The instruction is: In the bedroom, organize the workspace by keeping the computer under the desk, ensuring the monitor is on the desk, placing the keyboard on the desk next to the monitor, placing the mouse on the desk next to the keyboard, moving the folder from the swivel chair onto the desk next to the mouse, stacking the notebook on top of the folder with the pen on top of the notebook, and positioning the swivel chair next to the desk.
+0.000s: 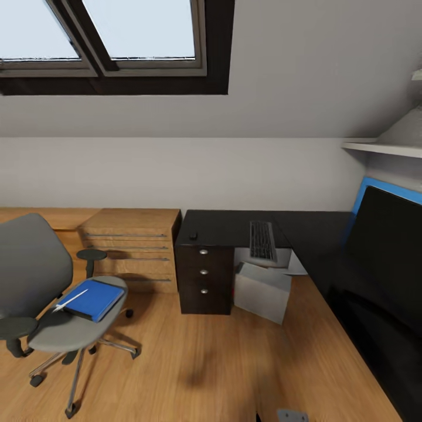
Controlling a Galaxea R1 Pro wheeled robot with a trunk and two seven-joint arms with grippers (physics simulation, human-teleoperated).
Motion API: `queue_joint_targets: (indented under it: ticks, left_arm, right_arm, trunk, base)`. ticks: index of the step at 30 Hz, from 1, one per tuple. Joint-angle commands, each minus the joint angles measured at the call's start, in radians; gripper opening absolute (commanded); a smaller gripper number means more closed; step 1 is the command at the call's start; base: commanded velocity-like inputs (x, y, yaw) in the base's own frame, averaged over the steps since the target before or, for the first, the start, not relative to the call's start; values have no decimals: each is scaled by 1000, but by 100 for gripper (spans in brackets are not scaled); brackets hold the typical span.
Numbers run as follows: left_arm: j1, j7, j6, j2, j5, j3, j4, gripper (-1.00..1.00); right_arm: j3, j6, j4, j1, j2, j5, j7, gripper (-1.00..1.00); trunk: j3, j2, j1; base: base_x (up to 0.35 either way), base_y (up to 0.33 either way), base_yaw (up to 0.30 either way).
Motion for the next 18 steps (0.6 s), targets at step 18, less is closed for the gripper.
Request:
queue_joint_targets:
  ticks: [18]
  left_arm:
    - [0,-1,-3,0,7,-2,0,100]
  right_arm:
    - [-6,-2,2,-1,0,11,-7,100]
  trunk:
    - [-1,-1,-1]
  base:
    - [-316,-5,0]
